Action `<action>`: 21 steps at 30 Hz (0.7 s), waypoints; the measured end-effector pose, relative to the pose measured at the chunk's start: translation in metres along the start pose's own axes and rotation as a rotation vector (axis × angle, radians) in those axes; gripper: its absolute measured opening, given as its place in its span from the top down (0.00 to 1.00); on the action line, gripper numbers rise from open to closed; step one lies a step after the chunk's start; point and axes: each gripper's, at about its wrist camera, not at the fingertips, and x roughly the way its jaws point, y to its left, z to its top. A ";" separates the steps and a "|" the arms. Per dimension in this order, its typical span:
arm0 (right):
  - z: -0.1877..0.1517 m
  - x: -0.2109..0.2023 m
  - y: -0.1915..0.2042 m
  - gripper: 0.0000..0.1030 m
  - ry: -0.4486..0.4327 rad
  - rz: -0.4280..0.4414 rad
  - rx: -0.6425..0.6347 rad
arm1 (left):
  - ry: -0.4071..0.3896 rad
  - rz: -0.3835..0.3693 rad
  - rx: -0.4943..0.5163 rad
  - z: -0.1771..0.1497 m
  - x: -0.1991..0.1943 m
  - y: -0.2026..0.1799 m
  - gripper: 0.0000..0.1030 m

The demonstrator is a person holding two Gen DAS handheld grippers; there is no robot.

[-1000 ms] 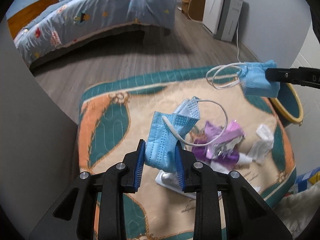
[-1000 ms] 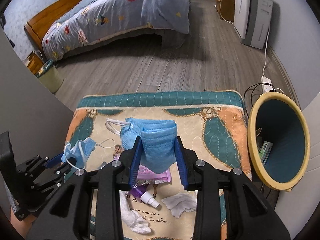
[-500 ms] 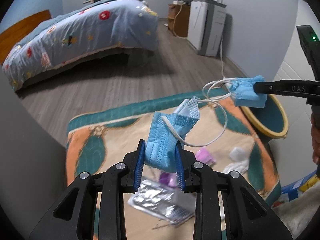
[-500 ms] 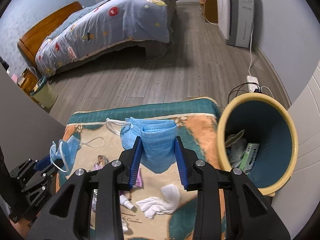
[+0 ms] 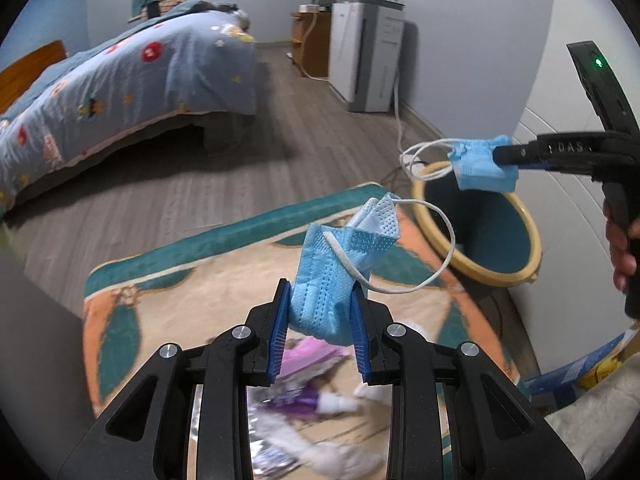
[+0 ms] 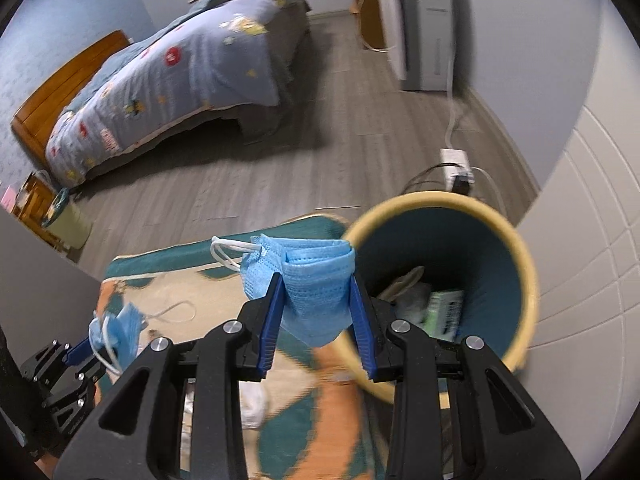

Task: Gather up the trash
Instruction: 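Carry both blue masks over the bin with both grippers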

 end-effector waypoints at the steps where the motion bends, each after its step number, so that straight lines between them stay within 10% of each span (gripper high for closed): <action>1: 0.001 -0.002 -0.012 0.69 -0.003 -0.011 0.015 | 0.003 -0.011 0.011 0.001 0.003 -0.008 0.71; 21: -0.008 0.023 -0.135 0.68 0.088 -0.126 0.171 | 0.088 -0.192 0.205 0.015 0.066 -0.153 0.71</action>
